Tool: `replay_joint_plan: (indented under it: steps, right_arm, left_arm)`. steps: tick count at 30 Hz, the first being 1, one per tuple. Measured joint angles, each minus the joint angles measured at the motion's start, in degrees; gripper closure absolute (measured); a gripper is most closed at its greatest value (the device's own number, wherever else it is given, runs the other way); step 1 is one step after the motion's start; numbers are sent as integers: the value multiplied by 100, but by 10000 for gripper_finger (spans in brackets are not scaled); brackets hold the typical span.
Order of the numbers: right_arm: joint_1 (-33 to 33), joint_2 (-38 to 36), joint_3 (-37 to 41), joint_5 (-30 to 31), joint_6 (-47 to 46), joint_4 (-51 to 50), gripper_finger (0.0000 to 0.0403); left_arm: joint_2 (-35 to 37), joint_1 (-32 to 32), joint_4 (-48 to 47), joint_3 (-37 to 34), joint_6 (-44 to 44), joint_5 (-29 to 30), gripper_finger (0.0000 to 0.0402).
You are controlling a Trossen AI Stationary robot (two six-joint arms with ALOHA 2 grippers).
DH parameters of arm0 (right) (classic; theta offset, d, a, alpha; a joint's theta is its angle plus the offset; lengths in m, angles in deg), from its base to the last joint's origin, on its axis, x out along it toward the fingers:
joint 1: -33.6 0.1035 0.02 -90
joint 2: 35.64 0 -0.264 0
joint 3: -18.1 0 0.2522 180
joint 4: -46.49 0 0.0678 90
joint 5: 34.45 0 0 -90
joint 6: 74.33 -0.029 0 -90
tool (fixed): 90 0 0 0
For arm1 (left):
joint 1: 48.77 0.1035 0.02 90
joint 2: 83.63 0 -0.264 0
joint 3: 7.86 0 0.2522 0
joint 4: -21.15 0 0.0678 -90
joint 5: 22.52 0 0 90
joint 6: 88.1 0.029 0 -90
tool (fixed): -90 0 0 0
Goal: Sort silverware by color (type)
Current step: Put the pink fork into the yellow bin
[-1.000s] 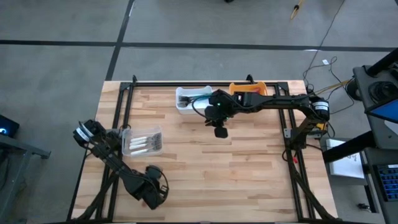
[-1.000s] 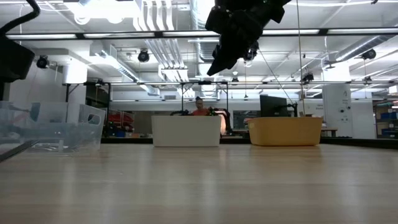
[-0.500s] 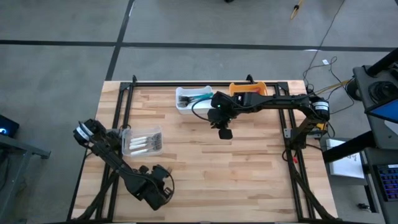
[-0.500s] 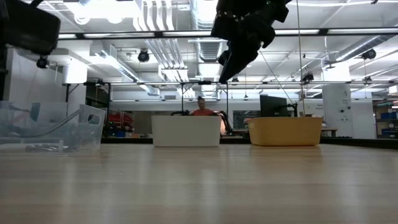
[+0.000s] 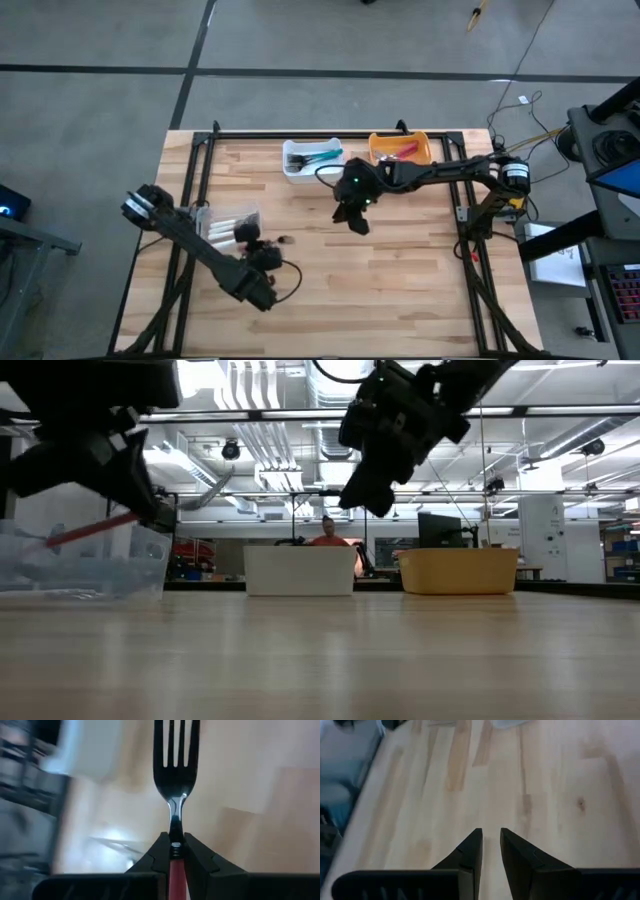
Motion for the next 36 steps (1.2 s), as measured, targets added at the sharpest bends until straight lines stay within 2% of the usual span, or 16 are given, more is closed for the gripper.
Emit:
replay_joint_plan:
  steps: [3,6,8,12,15,17,21,28,32,36]
  right_arm:
    - [56,0,435,-2,-1016,868,343]
    - [95,0,725,28,-1886,1482,330]
    - [98,0,782,40,-2116,1628,316]
    - [152,0,814,43,-2340,1577,288]
    - [224,0,773,49,-2353,1585,275]
    - [305,0,682,193,-2355,1644,269]
    - [539,0,514,871,-2268,1947,266]
    - [788,2,130,1088,-2226,2458,266]
    - [899,2,-1,1853,-1648,2436,266]
    - [935,-89,-23,1904,-984,2419,266]
  left_arm:
    - [97,112,-391,-7,164,615,389]
    - [166,185,-488,-11,404,848,389]
    - [219,190,-563,-14,228,726,389]
    - [339,156,-704,-20,-231,70,388]
    - [464,92,-713,10,-371,-292,383]
    - [542,72,-719,82,-423,-330,383]
    - [617,134,-753,284,-33,71,386]
    - [610,358,-1058,534,506,152,386]
    - [610,570,-1389,799,541,663,386]
    - [610,909,-1469,1208,894,1370,386]
